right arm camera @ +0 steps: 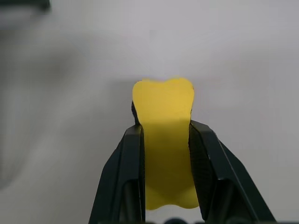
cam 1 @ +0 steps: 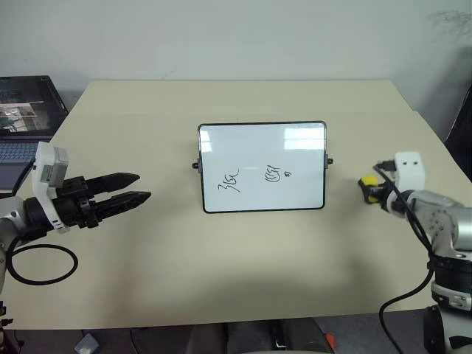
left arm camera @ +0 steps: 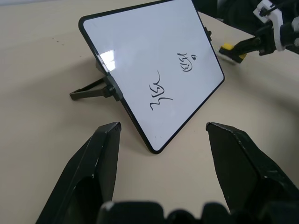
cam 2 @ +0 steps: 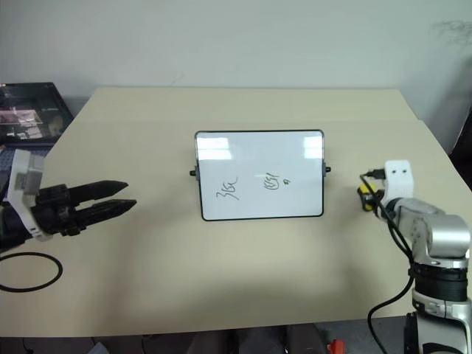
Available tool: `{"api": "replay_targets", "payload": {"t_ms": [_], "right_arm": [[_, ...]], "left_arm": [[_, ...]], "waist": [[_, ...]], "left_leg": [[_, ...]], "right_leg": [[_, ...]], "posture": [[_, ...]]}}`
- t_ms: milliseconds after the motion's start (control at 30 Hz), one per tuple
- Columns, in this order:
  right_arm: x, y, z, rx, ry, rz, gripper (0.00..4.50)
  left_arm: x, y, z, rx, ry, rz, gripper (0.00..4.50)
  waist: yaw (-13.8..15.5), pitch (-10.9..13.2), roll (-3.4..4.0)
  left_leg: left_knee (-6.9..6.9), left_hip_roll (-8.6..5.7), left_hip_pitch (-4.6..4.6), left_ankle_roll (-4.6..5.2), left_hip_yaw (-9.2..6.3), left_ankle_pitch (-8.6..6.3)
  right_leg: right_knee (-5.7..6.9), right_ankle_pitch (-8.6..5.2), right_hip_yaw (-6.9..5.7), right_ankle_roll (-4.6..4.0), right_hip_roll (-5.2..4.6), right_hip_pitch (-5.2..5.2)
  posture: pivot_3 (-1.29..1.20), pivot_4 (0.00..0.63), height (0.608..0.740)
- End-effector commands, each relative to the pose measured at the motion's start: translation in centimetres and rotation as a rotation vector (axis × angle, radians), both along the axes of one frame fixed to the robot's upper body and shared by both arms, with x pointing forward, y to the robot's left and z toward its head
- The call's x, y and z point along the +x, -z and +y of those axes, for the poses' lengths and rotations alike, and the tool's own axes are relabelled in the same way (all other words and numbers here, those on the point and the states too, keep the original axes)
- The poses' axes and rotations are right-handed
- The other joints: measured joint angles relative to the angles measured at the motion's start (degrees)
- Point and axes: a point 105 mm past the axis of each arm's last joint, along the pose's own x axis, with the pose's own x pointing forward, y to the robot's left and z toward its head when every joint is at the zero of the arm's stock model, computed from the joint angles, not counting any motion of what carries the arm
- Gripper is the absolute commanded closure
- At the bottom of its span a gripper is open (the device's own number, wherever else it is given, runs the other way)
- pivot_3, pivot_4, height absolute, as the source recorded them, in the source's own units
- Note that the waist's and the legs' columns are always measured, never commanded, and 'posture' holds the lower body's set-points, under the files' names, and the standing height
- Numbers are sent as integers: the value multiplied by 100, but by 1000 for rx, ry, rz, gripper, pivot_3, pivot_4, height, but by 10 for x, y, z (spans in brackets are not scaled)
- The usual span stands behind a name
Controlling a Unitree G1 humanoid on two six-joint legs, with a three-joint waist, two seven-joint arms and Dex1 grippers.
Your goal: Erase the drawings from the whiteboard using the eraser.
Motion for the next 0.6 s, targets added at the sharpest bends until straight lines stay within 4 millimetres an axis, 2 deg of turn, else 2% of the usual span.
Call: {"api": "replay_targets", "payload": {"t_ms": [33, 100, 167, 233, 367, 600], "right_arm": [[7, -46, -4, -31, 15, -186, 3539], [10, -64, 1, -26, 0, -262, 3539], [9, -86, 15, -18, -72, -364, 3539], [5, -99, 32, -33, -166, -432, 3539], [-13, -123, 100, -7, -495, -573, 3539], [-21, -118, 174, -116, -848, -596, 3539]], "left_arm": [[3, -11, 3, 16, 0, -53, 1357], [4, -11, 2, 15, 3, -54, 1357], [5, -12, 2, 16, 8, -54, 1357], [6, -12, 2, 16, 12, -54, 1357], [5, -4, 1, 36, 16, -48, 1357], [6, 6, -3, 73, 31, -61, 1357]], "waist": [[0, 0, 0], [0, 0, 0], [0, 0, 0], [1, 0, 0], [-12, 0, 0], [0, -1, -1]], "left_leg": [[0, 0, 0, 0, 0, 0], [0, 0, 0, 0, 0, 0], [0, 0, -3, 0, 1, 0], [0, 0, -19, 0, 0, 0], [1, 2, -43, 0, -2, 0], [15, 7, -48, 0, -7, 0]], "right_leg": [[0, 0, 0, 0, 0, 0], [0, 0, 0, 0, 1, 0], [0, 0, 0, 0, 1, -2], [1, 0, 0, 0, 1, -14], [6, 1, 0, -1, 0, -39], [12, 14, -6, -22, -2, -40]], "posture": [[0, 150, 740], [0, 150, 740], [0, 150, 740], [0, 150, 740], [0, 150, 740], [0, 150, 740]]}}
